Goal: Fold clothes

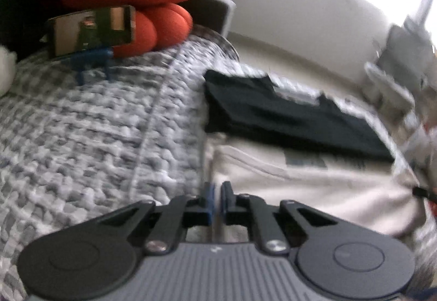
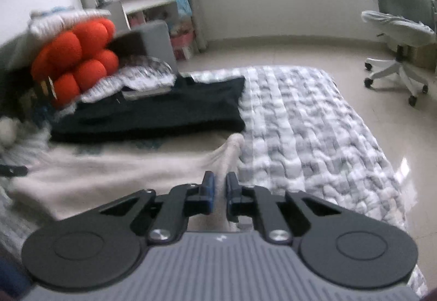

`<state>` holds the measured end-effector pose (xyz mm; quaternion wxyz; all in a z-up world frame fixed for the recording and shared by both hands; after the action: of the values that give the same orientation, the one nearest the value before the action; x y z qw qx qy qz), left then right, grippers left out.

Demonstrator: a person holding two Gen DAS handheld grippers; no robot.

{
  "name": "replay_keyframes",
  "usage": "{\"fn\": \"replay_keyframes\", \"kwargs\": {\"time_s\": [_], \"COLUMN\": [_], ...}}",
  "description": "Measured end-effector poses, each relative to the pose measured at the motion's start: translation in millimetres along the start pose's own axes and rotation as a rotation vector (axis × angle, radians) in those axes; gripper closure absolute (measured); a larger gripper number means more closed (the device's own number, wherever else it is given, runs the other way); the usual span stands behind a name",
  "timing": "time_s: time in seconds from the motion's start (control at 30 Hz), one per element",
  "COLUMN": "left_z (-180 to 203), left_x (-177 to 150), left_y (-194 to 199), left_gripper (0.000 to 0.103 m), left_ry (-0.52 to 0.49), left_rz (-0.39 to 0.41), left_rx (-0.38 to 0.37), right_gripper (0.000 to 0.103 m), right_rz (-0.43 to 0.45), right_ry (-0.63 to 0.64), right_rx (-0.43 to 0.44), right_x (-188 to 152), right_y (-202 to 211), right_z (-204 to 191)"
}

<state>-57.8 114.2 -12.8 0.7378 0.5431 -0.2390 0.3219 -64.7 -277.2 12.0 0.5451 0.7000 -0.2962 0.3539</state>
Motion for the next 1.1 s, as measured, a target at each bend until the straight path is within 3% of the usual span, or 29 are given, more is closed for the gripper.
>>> {"fn": "replay_keyframes", "kwargs": {"time_s": [0.2, 0.3, 0.43, 0.53, 0.63, 0.73, 0.8, 0.83, 0.87, 0.93, 1.0, 1.1], "left_z": [-3.6, -8.6, -7.5, -9.6, -12.6, -9.3, -3.9, -0.5, 2.5, 4.8, 0.6, -9.0], "left_x": [-15.7, -14.9, -6.1, -5.7, -14.2, -23.7, -28.5, -31.0, -33.6, -37.2, -35.9, -30.5], "left_y": [-12.4, -12.3, -1.4, 7.5, 17.2, 20.1, 15.9, 12.9, 9.7, 6.0, 9.8, 23.4], "left_gripper": [0.097, 0.092, 0.092, 0.081, 0.073, 0.068, 0.069, 0.078, 0.097, 0.098, 0.098, 0.098], "left_ry": [0.003, 0.045, 0.03, 0.046, 0.078, 0.088, 0.074, 0.059, 0.039, 0.014, 0.016, 0.055], "left_rz": [-0.014, -0.01, 0.026, 0.023, 0.009, -0.005, -0.015, -0.022, -0.034, -0.057, -0.064, -0.057], "left_rx": [0.017, 0.0, -0.008, -0.022, -0.055, -0.08, -0.078, -0.073, -0.066, -0.05, -0.035, -0.063], "right_gripper": [0.092, 0.084, 0.084, 0.083, 0.059, 0.059, 0.059, 0.06, 0.076, 0.095, 0.095, 0.095], "right_rz": [-0.149, -0.131, -0.099, -0.072, -0.056, -0.057, -0.058, -0.058, -0.064, -0.1, -0.129, -0.123], "right_ry": [0.058, 0.041, 0.005, -0.06, -0.134, -0.158, -0.149, -0.135, -0.124, -0.098, -0.087, -0.133], "right_rx": [-0.032, -0.015, -0.01, -0.009, 0.002, 0.033, 0.051, 0.053, 0.053, 0.033, 0.009, 0.04], "right_x": [-16.4, -17.2, -13.0, -10.5, -15.9, -26.0, -32.7, -34.4, -35.2, -36.2, -34.5, -24.4], "right_y": [-19.6, -16.6, -5.7, 2.5, 12.6, 20.7, 22.9, 22.3, 20.1, 13.4, 11.2, 24.2], "right_z": [1.4, 2.0, 6.2, 12.3, 19.3, 17.3, 11.9, 8.3, 5.0, 1.9, 2.8, 10.2]}}
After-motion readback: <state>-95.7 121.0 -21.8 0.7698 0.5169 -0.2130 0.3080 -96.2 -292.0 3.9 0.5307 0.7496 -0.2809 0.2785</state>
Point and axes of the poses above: each gripper's, at about its wrist camera, not at the fingertips, and y roughly against the way its jaws point, z to its right, x to its top, the point moved 8 cm from there along -y, roughly the way its jaws point, and after that the axes turned 4 degrees about y, right-handed, at the moved point
